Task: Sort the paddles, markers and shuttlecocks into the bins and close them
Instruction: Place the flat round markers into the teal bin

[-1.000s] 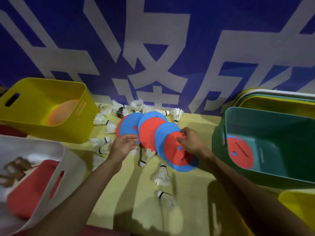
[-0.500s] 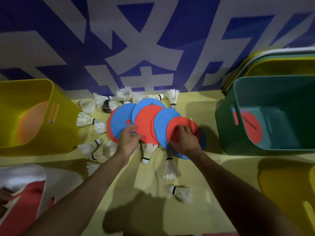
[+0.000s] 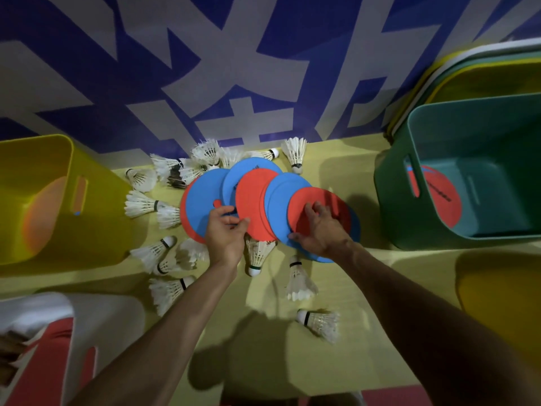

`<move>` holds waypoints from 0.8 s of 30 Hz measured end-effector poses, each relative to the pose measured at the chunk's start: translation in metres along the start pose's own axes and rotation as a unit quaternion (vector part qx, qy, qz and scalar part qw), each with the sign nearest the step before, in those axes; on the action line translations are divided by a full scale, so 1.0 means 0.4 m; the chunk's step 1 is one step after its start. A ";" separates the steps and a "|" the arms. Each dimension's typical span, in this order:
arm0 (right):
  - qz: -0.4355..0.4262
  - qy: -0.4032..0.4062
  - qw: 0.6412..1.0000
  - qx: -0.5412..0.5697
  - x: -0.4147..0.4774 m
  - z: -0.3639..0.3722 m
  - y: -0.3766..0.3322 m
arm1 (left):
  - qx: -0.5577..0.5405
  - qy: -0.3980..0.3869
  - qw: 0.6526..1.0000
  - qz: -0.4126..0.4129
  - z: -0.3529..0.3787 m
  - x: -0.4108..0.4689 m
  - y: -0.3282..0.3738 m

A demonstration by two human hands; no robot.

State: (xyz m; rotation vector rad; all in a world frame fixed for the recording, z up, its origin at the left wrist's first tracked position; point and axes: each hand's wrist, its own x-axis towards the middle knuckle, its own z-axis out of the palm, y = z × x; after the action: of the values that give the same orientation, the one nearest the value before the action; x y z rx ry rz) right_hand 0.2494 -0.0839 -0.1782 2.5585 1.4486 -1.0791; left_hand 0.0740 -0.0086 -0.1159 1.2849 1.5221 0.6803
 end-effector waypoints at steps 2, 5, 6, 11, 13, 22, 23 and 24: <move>-0.015 -0.016 1.000 0.009 0.000 -0.018 0.010 | 0.015 -0.010 1.000 0.010 0.008 -0.012 0.002; -0.034 -0.033 0.999 0.015 -0.004 -0.046 0.019 | 0.032 -0.023 0.999 0.028 0.011 -0.037 0.010; -0.039 -0.041 0.998 0.014 -0.008 -0.056 0.020 | 0.035 -0.024 0.999 0.029 0.011 -0.051 0.017; -0.050 -0.025 0.998 0.022 -0.025 -0.080 0.018 | 0.063 0.012 0.996 0.059 0.001 -0.120 0.038; -0.087 -0.011 0.996 -0.009 -0.041 -0.077 0.013 | 0.060 0.041 0.996 0.060 -0.012 -0.137 0.047; -0.171 0.142 0.970 -0.101 -0.129 -0.172 -0.021 | 0.009 0.164 0.984 0.061 -0.060 -0.245 0.142; -0.177 0.145 0.967 -0.114 -0.140 -0.195 -0.028 | -0.015 0.167 0.984 0.054 -0.059 -0.256 0.151; -0.186 0.146 0.963 -0.129 -0.157 -0.224 -0.036 | -0.041 0.164 0.985 0.040 -0.055 -0.268 0.162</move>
State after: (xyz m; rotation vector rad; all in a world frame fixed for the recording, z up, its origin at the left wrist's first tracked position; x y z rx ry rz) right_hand 0.2674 -0.0937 -0.0699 2.3910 2.0458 -0.4888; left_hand 0.0730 -0.0880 -0.0165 1.2190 1.6926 1.0366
